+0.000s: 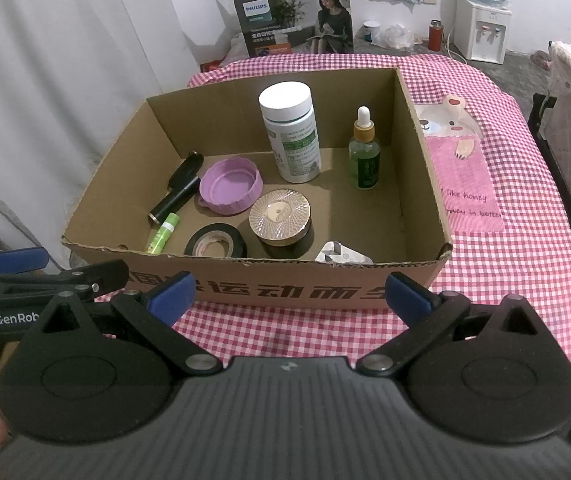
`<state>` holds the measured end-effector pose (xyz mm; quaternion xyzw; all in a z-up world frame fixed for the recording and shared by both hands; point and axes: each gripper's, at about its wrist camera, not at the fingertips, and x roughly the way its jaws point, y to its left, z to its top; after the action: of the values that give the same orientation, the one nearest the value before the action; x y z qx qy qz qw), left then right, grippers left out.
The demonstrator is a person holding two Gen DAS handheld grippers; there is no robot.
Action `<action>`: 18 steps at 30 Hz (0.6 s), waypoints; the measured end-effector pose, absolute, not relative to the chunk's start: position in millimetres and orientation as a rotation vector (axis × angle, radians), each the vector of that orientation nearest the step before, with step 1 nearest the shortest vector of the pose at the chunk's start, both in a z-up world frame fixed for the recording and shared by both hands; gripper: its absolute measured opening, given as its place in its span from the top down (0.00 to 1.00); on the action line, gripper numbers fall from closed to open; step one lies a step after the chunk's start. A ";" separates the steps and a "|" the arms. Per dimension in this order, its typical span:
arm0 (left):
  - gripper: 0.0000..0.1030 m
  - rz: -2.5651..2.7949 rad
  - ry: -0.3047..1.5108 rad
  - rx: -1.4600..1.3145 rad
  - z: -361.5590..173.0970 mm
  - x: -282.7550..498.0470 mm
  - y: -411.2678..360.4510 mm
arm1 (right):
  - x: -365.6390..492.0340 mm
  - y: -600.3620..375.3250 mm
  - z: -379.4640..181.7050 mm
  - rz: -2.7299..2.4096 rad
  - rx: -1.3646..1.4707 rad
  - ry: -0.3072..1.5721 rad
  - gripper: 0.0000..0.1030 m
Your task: Organize rigid objects
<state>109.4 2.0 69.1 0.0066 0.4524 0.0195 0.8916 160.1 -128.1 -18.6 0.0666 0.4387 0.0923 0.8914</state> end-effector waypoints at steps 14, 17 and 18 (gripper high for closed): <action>0.03 0.041 0.939 0.014 70.3 108.6 1.4 | 159.4 -128.6 -18.3 0.193 0.138 0.910 0.01; 0.03 0.041 0.939 0.015 70.1 109.1 1.9 | 159.0 -128.7 -18.2 0.193 0.137 0.909 0.01; 0.03 0.042 0.938 0.015 70.3 108.5 1.6 | 159.5 -128.5 -18.6 0.193 0.138 0.910 0.01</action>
<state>108.5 1.6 70.3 0.0072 0.4522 0.0200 0.8917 159.5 -128.5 -18.6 0.0665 0.4386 0.0927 0.8914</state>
